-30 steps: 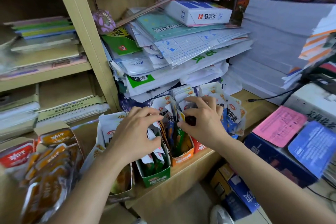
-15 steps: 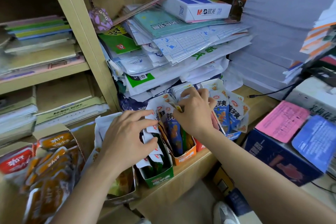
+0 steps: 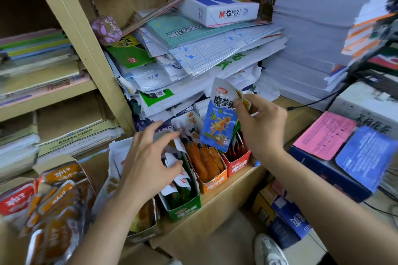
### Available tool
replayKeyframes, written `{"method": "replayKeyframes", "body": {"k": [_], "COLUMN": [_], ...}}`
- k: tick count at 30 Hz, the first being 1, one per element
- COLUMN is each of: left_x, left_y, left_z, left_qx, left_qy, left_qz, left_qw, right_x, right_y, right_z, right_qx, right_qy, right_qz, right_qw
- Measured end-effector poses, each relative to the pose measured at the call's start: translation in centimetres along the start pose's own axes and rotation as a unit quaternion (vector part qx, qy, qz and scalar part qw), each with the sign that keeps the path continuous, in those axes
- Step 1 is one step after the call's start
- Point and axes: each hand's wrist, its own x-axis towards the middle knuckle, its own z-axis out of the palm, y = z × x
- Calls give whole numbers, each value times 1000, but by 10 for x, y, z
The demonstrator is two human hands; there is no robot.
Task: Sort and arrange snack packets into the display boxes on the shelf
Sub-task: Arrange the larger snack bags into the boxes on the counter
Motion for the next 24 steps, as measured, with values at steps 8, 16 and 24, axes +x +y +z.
{"method": "replayKeyframes", "body": {"k": [8,16,24], "left_x": [2,12,30], "left_y": [5,14,23], "left_z": [4,6,13], "left_qx": [-63,-167,-66], "left_qy": [-11,-161,-120], "left_qz": [-1,69,51], "left_qw": [998,970,989], "right_x": [0,-1,-7], "right_y": [12,17,17], "right_z": [-15,-27,-34], "right_qx": [-42,-38,-37], "right_qy": [8,-34,-64], "right_qz": [-50,-39,-38], "right_qw": [998,998,997]}}
